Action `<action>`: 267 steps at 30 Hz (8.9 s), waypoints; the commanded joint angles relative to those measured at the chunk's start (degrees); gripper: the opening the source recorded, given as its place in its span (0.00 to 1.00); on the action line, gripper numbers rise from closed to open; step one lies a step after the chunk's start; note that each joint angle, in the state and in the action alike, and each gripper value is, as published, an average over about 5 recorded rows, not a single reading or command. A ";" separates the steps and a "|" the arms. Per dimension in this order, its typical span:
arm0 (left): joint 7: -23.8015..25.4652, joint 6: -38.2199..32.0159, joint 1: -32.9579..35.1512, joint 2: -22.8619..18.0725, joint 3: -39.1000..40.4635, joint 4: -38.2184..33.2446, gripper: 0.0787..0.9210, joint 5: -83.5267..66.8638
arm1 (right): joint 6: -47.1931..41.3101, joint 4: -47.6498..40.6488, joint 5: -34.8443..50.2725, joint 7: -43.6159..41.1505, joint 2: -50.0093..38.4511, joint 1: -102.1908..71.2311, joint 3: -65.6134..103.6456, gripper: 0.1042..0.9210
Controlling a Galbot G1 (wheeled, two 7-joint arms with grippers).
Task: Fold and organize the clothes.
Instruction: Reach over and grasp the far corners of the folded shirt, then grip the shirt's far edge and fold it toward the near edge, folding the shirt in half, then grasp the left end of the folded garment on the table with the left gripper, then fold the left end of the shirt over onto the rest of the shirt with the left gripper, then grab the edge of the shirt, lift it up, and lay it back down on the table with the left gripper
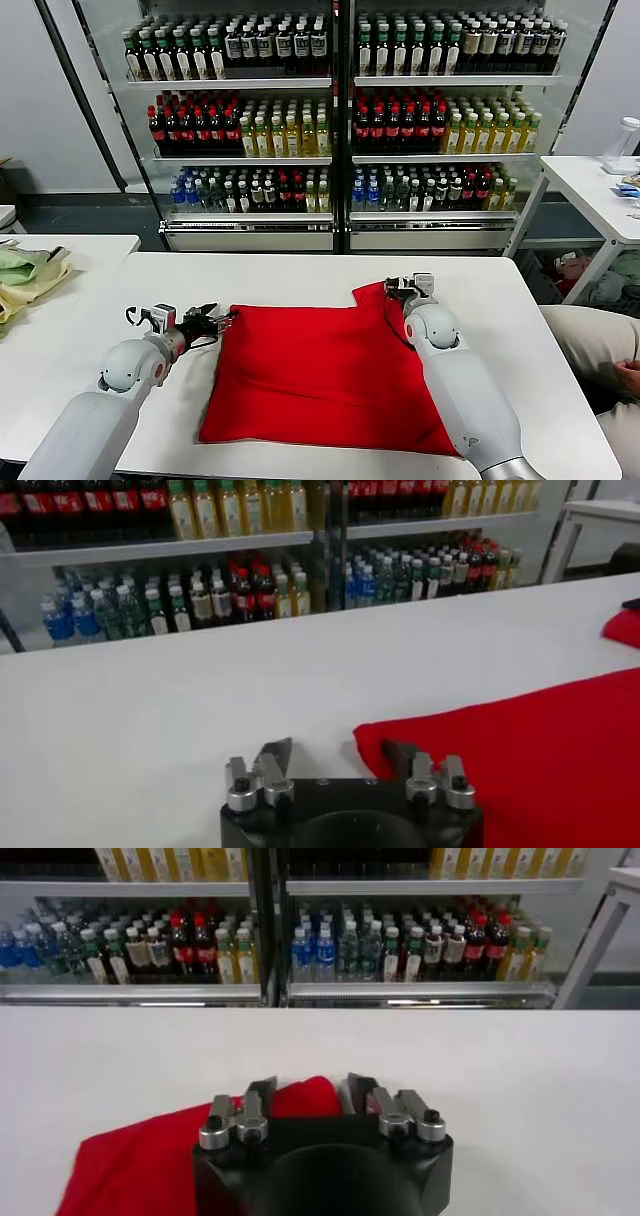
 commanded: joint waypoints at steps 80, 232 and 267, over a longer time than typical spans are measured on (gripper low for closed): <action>-37.48 -1.39 35.45 1.54 -9.67 -39.83 0.46 -10.79 | -0.57 65.16 -5.98 2.35 -9.81 -60.21 13.48 0.58; -21.69 0.46 31.87 -9.64 -12.71 -28.00 0.88 -7.95 | -0.81 66.06 -9.71 1.84 -8.28 -57.59 11.07 0.88; -22.22 3.98 32.42 -6.82 -31.52 -40.87 0.04 -13.18 | -0.82 66.75 -9.45 1.85 -8.32 -58.04 11.35 0.88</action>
